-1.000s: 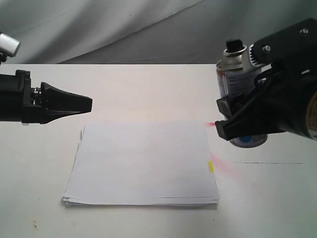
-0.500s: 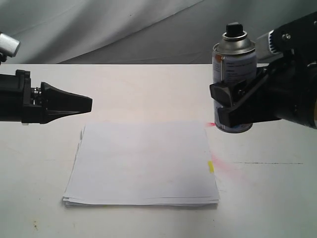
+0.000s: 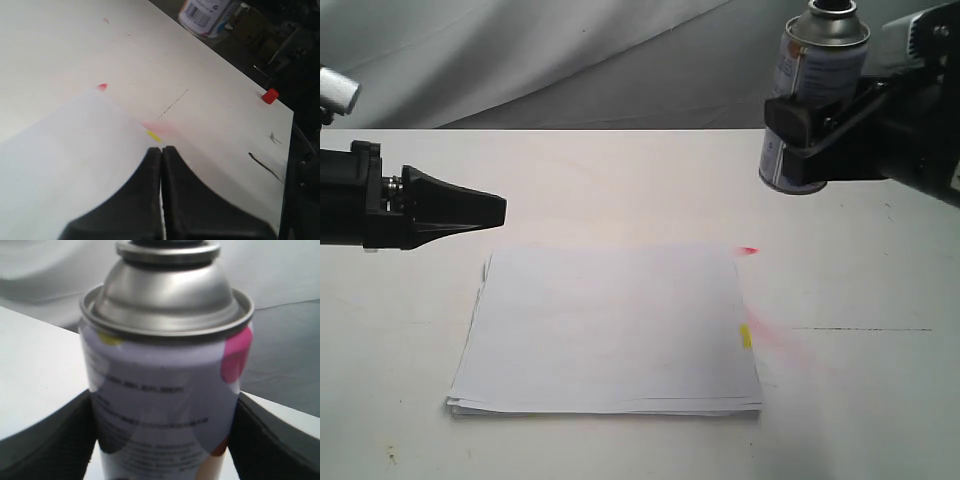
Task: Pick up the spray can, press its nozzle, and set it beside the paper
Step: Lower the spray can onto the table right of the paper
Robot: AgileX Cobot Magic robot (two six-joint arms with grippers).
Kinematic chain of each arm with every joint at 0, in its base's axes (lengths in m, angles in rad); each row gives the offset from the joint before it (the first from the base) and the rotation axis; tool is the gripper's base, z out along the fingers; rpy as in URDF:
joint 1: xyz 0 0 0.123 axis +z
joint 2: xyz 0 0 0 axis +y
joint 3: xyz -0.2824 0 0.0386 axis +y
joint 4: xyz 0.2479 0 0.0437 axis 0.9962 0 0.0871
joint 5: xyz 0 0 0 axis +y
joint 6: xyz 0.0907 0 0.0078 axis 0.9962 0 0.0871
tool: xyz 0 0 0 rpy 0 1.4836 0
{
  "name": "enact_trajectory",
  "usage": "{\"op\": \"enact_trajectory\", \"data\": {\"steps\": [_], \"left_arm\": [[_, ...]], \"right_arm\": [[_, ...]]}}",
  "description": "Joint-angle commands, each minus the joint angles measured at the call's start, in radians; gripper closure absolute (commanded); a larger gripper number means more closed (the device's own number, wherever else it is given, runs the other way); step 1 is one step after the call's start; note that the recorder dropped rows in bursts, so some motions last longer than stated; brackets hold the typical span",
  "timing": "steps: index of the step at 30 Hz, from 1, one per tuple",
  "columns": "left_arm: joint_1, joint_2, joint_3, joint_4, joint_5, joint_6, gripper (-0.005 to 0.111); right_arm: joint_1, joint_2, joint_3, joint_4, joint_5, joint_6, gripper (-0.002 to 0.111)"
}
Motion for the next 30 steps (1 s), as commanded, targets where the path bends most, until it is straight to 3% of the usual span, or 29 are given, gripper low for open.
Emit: {"op": "enact_trajectory", "data": {"steps": [1, 8, 30], "left_arm": [[0.002, -0.008, 0.004, -0.004, 0.010, 0.006, 0.107], [0.002, -0.008, 0.004, -0.004, 0.010, 0.006, 0.107], [0.002, -0.008, 0.004, -0.004, 0.010, 0.008, 0.107]], "right_arm": [[-0.014, 0.123, -0.004, 0.130, -0.219, -0.174, 0.108], [-0.014, 0.316, -0.004, 0.358, -0.404, -0.283, 0.108], [-0.014, 0.659, -0.004, 0.472, -0.599, -0.299, 0.108]]}}
